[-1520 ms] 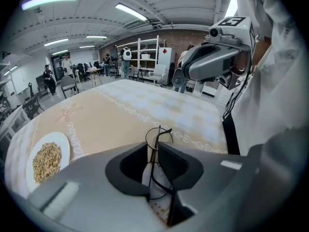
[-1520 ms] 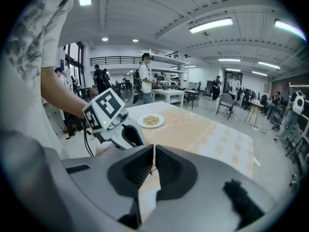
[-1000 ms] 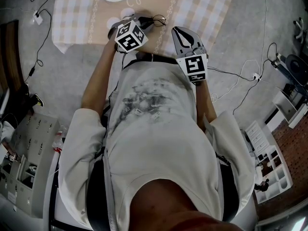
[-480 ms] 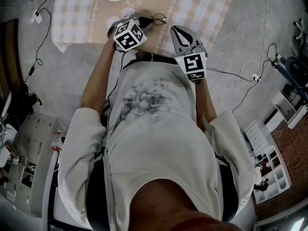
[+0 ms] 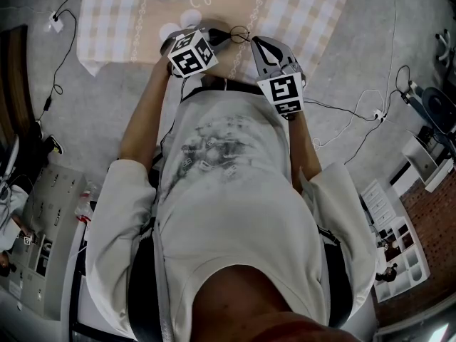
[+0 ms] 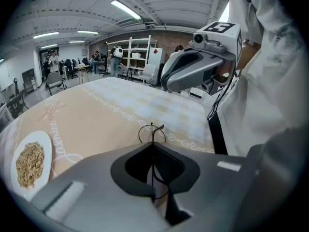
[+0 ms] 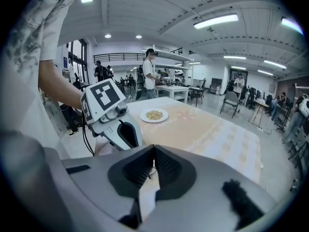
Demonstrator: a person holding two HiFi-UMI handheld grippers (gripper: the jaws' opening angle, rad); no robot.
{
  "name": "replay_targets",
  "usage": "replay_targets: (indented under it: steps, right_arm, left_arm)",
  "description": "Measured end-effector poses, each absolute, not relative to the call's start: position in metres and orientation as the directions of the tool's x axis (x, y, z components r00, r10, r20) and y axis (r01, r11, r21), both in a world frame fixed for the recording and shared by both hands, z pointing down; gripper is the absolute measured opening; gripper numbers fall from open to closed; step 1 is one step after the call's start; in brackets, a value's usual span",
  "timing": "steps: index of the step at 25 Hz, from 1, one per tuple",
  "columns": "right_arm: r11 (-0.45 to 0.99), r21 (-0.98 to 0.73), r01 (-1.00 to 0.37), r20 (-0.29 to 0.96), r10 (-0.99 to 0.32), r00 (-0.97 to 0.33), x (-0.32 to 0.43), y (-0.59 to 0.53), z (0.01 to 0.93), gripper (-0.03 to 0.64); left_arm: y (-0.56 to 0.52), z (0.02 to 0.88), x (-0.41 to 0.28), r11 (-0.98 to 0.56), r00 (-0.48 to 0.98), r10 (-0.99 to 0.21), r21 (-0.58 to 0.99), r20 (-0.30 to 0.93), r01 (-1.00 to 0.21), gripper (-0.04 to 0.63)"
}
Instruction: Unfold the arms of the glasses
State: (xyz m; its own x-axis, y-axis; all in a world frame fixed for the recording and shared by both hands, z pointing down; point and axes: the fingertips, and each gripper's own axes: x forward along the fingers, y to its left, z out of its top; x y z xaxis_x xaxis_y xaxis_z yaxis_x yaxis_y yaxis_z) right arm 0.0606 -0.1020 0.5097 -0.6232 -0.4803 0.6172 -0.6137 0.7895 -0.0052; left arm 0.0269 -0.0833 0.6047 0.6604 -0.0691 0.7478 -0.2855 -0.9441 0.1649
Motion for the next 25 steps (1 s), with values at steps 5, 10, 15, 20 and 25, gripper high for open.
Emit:
replay_targets:
  steps: [5,10,15,20,25]
  right_arm:
    - [0.808,-0.012,-0.589,0.64,-0.446,-0.625,0.059,-0.099,0.524,0.017]
    - [0.831,-0.021,-0.556,0.669,-0.402,-0.625,0.057,-0.096,0.541,0.015]
    - [0.852,-0.01,-0.524,0.7,-0.368,-0.612,0.058,-0.096,0.553,0.015]
    - [0.864,-0.015,-0.503,0.71,-0.344,-0.614,0.057,-0.096,0.562,0.016]
    - [0.877,-0.026,-0.479,0.718,-0.317,-0.62,0.051,-0.098,0.569,0.015]
  left_arm:
    - [-0.076,0.603,0.03,-0.953,0.668,-0.047,0.166,0.743,-0.252,0.012]
    - [-0.071,0.602,0.03,-0.959,0.67,-0.032,0.166,0.742,-0.231,0.012]
    - [-0.068,0.602,0.031,-0.963,0.671,-0.022,0.165,0.741,-0.214,0.012]
    - [-0.066,0.603,0.033,-0.966,0.673,-0.013,0.165,0.74,-0.2,0.012]
    - [-0.065,0.604,0.033,-0.968,0.673,-0.005,0.165,0.74,-0.188,0.012]
